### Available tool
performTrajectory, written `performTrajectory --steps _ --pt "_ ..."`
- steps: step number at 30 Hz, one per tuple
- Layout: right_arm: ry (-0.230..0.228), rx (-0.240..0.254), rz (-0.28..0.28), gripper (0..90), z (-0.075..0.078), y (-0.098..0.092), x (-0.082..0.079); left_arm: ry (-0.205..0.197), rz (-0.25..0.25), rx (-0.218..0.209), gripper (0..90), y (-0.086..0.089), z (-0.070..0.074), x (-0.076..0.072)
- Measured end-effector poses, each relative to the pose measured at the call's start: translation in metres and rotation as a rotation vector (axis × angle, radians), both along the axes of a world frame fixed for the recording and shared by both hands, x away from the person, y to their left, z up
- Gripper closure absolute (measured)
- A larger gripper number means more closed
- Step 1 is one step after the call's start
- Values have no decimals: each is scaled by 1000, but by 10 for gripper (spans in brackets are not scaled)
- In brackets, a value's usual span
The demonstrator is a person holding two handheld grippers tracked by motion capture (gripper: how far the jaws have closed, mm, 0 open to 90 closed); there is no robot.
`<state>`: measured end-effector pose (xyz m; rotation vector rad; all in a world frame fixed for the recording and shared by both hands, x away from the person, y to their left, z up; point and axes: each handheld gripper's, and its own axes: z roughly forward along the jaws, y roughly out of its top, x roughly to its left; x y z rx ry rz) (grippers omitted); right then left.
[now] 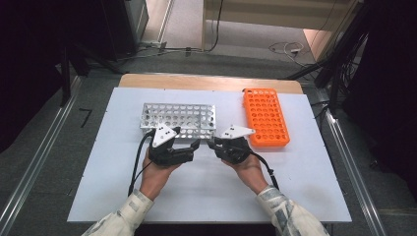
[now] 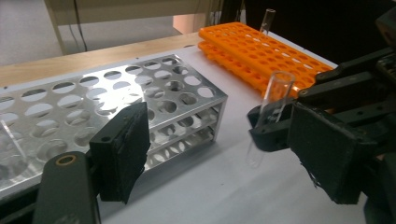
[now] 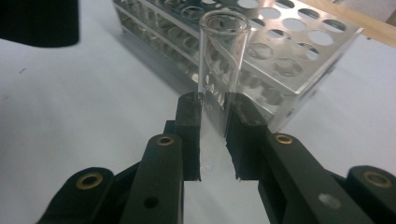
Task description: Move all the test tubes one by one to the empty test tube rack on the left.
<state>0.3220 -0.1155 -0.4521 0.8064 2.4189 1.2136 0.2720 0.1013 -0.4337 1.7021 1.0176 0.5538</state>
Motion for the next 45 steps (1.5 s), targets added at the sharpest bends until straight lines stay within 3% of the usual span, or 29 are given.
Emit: performTrajectory --steps 6,13,24,33,37,40,45 --pt "6 -9 47 734 -4 16 -8 -4 -43 -1 309 -8 0 -3" --pt "15 12 75 734 -3 24 -14 -11 -95 21 520 -14 -3 -5" --pt "18 24 91 734 -1 25 -17 -18 -90 29 733 -16 -4 -6" --pt "35 30 89 726 -1 25 -17 -13 -86 26 755 -16 -3 -5" --pt "36 37 94 593 0 23 -16 -14 -82 22 755 -15 -2 -5" --pt "42 32 94 446 1 21 -15 -13 -78 22 755 -13 -1 -4" --pt "56 28 70 304 1 13 -10 -11 -67 17 755 -10 1 -2"
